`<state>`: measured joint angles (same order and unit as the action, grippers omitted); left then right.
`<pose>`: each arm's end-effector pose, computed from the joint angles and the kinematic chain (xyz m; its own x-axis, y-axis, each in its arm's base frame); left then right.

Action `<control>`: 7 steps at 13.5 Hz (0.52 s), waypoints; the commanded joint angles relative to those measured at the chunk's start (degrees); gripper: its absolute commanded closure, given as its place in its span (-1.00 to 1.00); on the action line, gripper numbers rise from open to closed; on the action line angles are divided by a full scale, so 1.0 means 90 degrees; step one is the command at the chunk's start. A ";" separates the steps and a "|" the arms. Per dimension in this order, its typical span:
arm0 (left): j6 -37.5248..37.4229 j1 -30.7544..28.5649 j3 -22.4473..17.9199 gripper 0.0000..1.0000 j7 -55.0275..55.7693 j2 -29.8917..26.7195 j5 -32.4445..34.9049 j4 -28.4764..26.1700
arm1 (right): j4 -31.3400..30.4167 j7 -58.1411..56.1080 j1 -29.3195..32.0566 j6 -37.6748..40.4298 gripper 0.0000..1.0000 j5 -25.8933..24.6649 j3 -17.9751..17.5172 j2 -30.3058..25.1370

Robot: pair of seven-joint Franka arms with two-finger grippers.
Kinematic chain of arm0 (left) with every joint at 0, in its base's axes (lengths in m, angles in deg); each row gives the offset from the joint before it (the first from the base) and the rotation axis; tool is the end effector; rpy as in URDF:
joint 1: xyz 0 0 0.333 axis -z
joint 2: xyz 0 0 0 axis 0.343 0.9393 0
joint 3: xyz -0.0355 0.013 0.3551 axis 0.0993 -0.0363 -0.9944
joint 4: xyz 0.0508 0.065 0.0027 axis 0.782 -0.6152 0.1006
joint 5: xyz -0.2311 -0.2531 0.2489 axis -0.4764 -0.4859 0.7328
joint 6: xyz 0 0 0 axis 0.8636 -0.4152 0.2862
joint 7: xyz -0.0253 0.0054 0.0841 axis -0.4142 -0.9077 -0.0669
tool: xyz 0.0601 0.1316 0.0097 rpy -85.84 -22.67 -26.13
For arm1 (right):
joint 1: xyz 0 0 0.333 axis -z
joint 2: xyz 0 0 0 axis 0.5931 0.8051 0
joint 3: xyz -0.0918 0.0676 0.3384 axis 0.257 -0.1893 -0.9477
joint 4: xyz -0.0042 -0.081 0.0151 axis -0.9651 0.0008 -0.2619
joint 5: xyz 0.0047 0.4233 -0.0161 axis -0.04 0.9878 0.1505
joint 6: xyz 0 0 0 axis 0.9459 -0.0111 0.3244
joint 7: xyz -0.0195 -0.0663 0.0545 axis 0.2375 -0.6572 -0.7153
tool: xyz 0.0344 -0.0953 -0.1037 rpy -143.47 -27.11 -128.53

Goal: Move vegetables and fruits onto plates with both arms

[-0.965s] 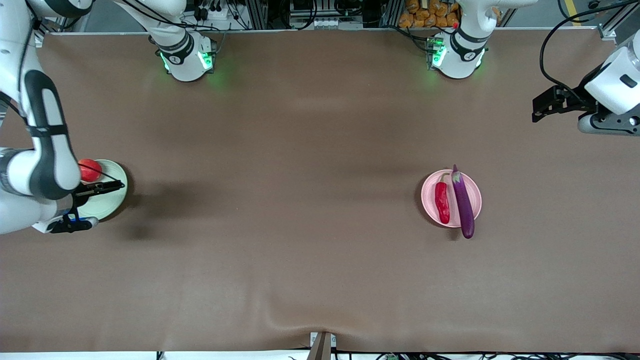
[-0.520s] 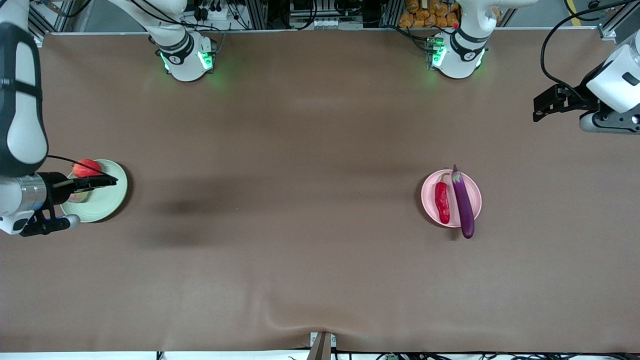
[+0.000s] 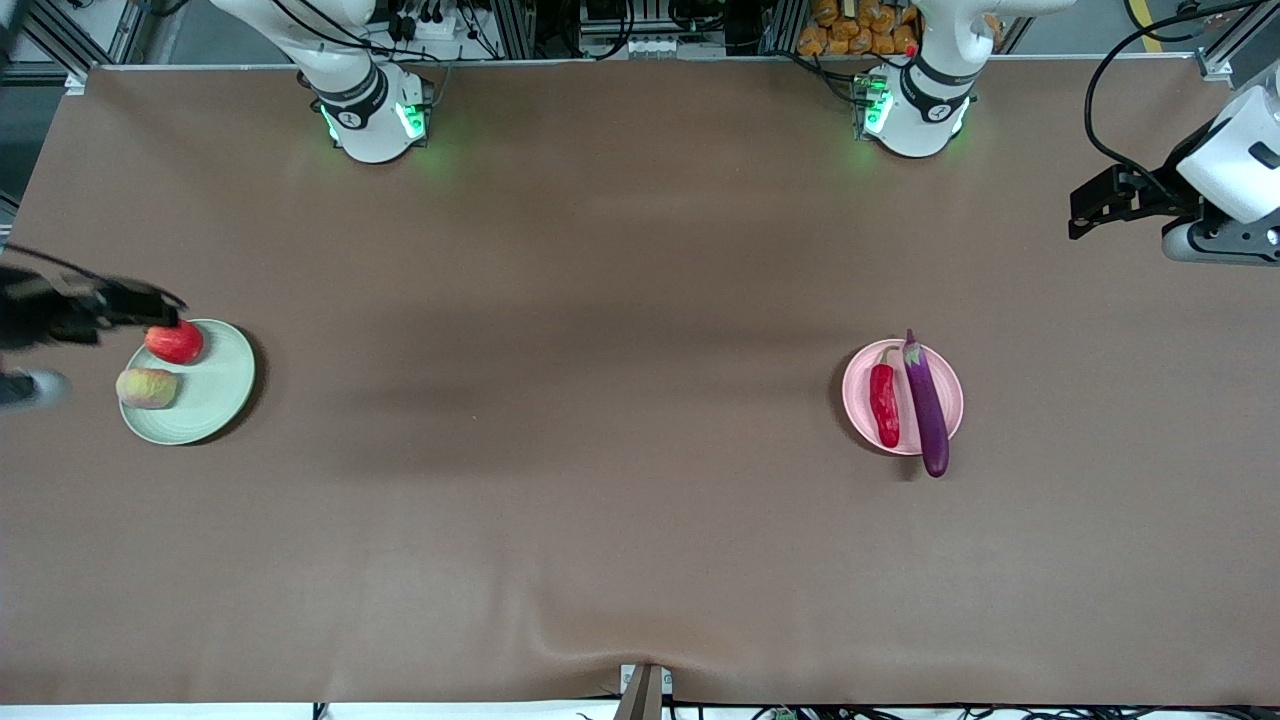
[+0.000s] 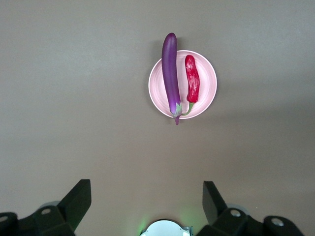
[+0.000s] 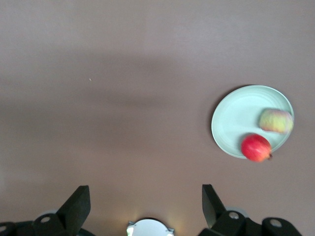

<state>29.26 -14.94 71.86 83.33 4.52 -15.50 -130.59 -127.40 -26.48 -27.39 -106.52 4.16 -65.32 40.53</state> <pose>0.5583 -0.0466 0.6342 0.9912 -0.0960 -0.0910 -0.0977 -0.9951 -0.0142 0.6552 -0.0135 0.6348 0.9725 0.1088 -0.2060 0.0919 -0.9917 -0.0900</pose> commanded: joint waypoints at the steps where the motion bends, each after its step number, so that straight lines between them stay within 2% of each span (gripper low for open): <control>1: -0.0127 -0.0080 -0.0008 -1.00 -0.0108 -0.0023 -0.0009 0.0068 | -0.0762 0.0722 -0.0158 -0.0017 -1.00 -0.0021 0.0126 -0.0948; 7: -0.0127 -0.0139 -0.0018 -1.00 -0.0108 -0.0023 -0.0009 0.0048 | -0.2481 0.0693 -0.0362 -0.0808 -1.00 0.0174 0.0506 -0.2374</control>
<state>29.12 -15.58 71.59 83.17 4.52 -15.50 -130.62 -141.08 -20.86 -28.74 -110.59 4.60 -62.94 25.78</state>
